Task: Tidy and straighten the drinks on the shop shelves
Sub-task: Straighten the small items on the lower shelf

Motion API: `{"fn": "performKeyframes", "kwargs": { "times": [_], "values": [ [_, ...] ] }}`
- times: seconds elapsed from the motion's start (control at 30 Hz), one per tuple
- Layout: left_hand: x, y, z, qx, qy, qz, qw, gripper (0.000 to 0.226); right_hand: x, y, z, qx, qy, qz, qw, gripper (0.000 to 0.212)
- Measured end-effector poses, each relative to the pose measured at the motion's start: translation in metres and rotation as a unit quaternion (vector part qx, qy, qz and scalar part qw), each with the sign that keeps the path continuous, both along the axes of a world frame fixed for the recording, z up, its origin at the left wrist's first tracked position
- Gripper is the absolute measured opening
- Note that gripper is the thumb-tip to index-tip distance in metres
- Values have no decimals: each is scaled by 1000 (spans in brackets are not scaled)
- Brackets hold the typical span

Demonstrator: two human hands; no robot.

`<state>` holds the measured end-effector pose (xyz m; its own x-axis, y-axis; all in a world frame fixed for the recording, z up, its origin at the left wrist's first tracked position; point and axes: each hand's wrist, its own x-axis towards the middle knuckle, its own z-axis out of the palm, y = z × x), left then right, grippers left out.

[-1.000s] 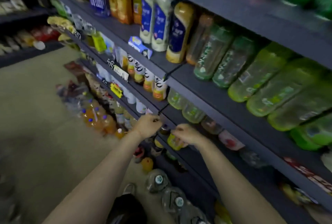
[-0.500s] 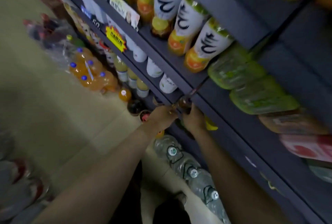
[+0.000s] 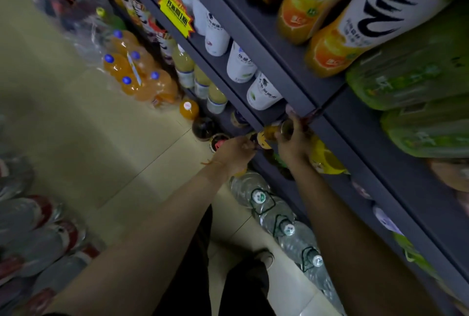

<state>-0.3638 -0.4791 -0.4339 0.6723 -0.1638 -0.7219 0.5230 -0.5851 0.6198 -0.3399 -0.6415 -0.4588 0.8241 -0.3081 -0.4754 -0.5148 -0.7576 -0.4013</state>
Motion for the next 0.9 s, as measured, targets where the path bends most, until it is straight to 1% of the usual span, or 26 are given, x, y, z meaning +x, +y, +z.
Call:
{"fn": "performKeyframes", "kwargs": {
  "times": [0.03,0.07,0.13,0.17,0.2,0.27,0.3,0.33,0.37,0.43,0.47,0.57,0.67,0.77,0.83,0.9],
  "values": [
    [-3,1,1,6,-19,1,1000,28,-9,3,7,9,2,-3,1000,61],
    [-7,2,3,6,-42,5,999,40,-18,5,12,29,11,-16,999,59],
    [-17,3,12,-9,-69,17,997,62,-37,8,31,120,23,-81,989,56],
    [-21,2,17,-29,-68,43,996,63,-47,8,44,184,36,-131,974,53],
    [-26,0,27,-62,-57,92,992,57,-57,6,57,258,47,-181,948,48],
    [-35,-8,51,-136,-12,222,965,32,-78,-1,90,401,54,-233,884,35],
    [-39,-13,65,-162,15,270,949,23,-90,-5,107,452,51,-228,861,28],
    [-44,-18,75,-175,35,295,939,21,-101,-11,121,490,44,-215,844,24],
    [-50,-24,87,-186,50,306,932,27,-112,-17,136,515,33,-197,834,25],
    [-63,-41,108,-208,60,335,917,42,-130,-34,165,531,5,-164,831,32],
    [-70,-52,120,-223,44,348,910,44,-138,-43,181,534,-14,-152,832,33],
    [-99,-91,182,-266,-25,353,897,43,-165,-78,235,536,-72,-111,834,34],
    [-130,-132,251,-300,-118,341,883,29,-198,-113,297,544,-135,-78,824,35],
    [-160,-174,319,-341,-190,366,845,23,-234,-140,361,547,-213,-43,808,41],
    [-180,-198,365,-380,-214,381,815,24,-257,-154,403,533,-267,-2,803,51],
    [-195,-221,409,-426,-232,376,789,26,-276,-169,442,502,-329,30,799,61]
  ]
}}
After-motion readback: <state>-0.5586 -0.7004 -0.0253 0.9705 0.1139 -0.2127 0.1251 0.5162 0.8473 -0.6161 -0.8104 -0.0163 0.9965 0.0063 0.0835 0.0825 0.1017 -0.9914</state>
